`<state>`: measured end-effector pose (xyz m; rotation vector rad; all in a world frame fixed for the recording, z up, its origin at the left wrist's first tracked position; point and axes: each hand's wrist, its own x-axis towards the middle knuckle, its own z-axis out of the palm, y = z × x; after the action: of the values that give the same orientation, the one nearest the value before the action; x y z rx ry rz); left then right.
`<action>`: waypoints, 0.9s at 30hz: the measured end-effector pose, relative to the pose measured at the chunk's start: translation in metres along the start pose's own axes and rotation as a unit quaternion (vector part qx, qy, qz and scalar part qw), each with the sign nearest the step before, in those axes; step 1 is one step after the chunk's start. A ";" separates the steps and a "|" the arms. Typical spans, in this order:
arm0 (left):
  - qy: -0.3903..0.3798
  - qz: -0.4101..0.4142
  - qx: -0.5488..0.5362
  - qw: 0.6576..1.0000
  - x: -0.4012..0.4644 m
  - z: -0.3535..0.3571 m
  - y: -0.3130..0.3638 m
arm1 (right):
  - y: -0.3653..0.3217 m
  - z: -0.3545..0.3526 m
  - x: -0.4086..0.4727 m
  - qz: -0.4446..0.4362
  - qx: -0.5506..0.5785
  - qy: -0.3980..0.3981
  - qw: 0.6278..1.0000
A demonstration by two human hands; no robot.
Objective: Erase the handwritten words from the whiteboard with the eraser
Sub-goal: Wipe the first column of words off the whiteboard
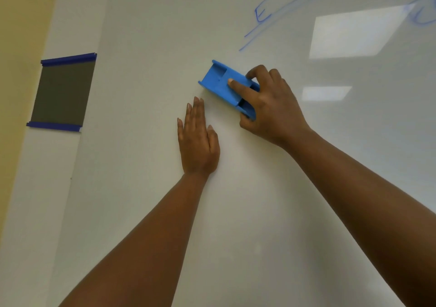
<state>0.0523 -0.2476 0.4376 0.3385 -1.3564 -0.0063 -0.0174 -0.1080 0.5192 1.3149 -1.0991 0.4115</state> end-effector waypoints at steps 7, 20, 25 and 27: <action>0.016 -0.004 -0.026 1.000 -0.001 -0.001 0.001 | 0.021 -0.008 -0.003 -0.001 0.018 0.022 1.000; 0.018 -0.001 -0.052 0.998 -0.002 0.000 0.000 | 0.002 -0.002 -0.009 -0.031 0.030 -0.002 0.999; 0.027 0.011 -0.054 0.998 -0.002 0.000 -0.001 | 0.019 -0.007 -0.007 0.005 0.022 0.043 0.999; 0.028 0.015 -0.056 0.998 -0.002 0.000 -0.002 | 0.016 -0.005 -0.003 0.039 0.015 0.058 0.997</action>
<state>0.0525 -0.2488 0.4352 0.2228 -1.2994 -0.0471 -0.0297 -0.0981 0.5262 1.2603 -1.0528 0.5574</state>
